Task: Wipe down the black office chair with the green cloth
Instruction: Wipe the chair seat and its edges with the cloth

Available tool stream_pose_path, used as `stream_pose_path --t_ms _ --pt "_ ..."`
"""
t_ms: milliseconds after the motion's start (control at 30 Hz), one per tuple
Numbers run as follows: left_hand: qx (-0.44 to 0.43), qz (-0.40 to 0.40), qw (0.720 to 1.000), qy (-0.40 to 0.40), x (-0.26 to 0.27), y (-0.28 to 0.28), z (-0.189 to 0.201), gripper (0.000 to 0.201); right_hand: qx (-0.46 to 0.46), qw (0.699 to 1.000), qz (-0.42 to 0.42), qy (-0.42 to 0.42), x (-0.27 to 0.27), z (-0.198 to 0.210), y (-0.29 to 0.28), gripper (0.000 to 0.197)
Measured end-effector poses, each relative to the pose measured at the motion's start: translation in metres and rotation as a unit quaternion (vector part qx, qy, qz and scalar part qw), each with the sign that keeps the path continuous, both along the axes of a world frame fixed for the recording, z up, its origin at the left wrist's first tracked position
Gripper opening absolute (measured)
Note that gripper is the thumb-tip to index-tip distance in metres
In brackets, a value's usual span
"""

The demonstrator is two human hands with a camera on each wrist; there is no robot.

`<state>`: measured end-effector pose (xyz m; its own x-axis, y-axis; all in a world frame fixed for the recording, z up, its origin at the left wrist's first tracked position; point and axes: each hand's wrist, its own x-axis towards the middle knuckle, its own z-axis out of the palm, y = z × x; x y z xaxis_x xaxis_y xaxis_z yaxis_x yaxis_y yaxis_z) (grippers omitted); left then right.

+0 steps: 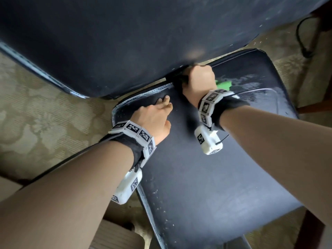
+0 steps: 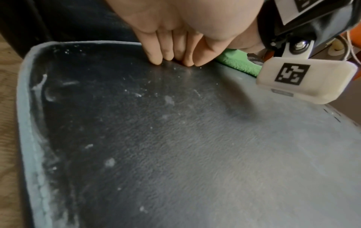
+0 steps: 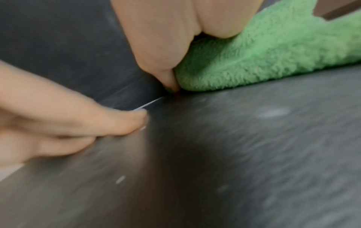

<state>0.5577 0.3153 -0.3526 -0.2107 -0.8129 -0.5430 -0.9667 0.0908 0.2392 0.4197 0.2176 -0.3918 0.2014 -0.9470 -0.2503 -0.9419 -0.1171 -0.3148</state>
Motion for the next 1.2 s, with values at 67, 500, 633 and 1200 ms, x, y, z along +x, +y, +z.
stream_pose_path --t_ms 67,500,633,1200 --pt "0.008 -0.004 1.0 -0.005 0.003 0.003 0.0 0.058 0.017 0.997 0.059 -0.036 0.016 -0.001 0.007 0.034" --pt "-0.008 -0.042 0.999 -0.002 0.009 0.014 -0.008 0.071 -0.029 0.997 0.049 -0.051 0.006 -0.011 0.024 0.024" --pt "0.0 -0.057 0.998 -0.002 0.014 0.011 -0.01 0.071 -0.02 0.991 0.129 -0.039 -0.004 -0.009 0.017 0.028" --pt "-0.017 0.039 0.999 -0.009 0.013 0.013 0.004 0.062 -0.013 0.999 0.016 -0.026 -0.011 0.007 0.013 0.032"
